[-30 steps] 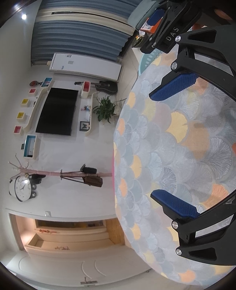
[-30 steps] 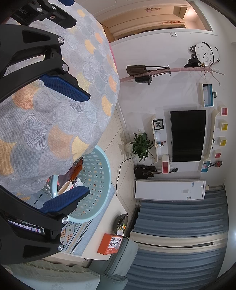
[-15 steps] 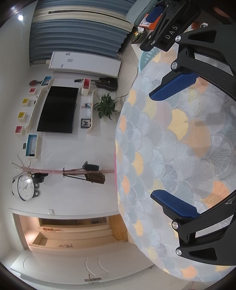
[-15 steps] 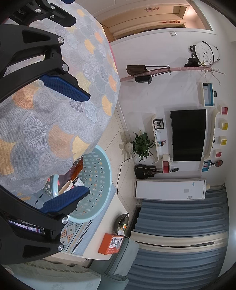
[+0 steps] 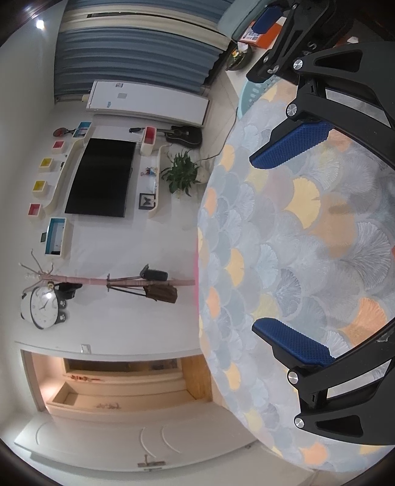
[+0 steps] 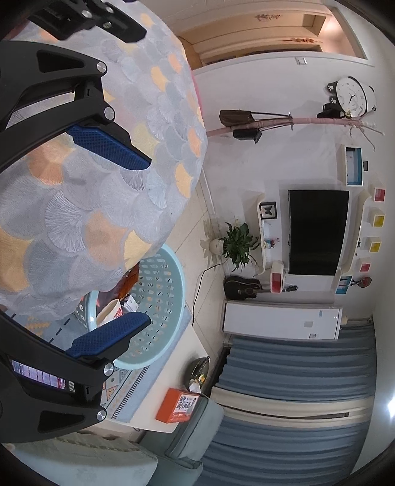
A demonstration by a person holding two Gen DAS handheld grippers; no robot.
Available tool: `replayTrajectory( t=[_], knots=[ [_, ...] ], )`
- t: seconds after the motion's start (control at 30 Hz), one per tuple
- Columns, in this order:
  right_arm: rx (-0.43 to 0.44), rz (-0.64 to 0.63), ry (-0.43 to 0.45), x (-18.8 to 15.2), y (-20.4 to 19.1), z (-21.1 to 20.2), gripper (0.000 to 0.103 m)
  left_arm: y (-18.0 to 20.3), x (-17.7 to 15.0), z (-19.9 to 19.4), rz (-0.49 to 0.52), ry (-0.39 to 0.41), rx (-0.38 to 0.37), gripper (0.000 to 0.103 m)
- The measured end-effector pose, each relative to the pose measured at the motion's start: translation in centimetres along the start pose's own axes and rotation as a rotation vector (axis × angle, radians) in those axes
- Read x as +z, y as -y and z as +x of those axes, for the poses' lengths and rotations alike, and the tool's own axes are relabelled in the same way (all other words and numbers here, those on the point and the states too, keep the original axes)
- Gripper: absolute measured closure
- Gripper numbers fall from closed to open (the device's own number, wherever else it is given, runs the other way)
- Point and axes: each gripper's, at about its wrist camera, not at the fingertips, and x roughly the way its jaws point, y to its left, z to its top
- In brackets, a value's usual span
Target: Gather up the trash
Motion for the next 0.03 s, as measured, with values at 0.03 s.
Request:
replayTrajectory(
  t=[0.03],
  knots=[
    [0.01, 0.004, -0.004, 0.02, 0.06, -0.26, 0.013, 0.1, 0.14, -0.06, 0.002, 0.001, 0.0, 0.008]
  ],
)
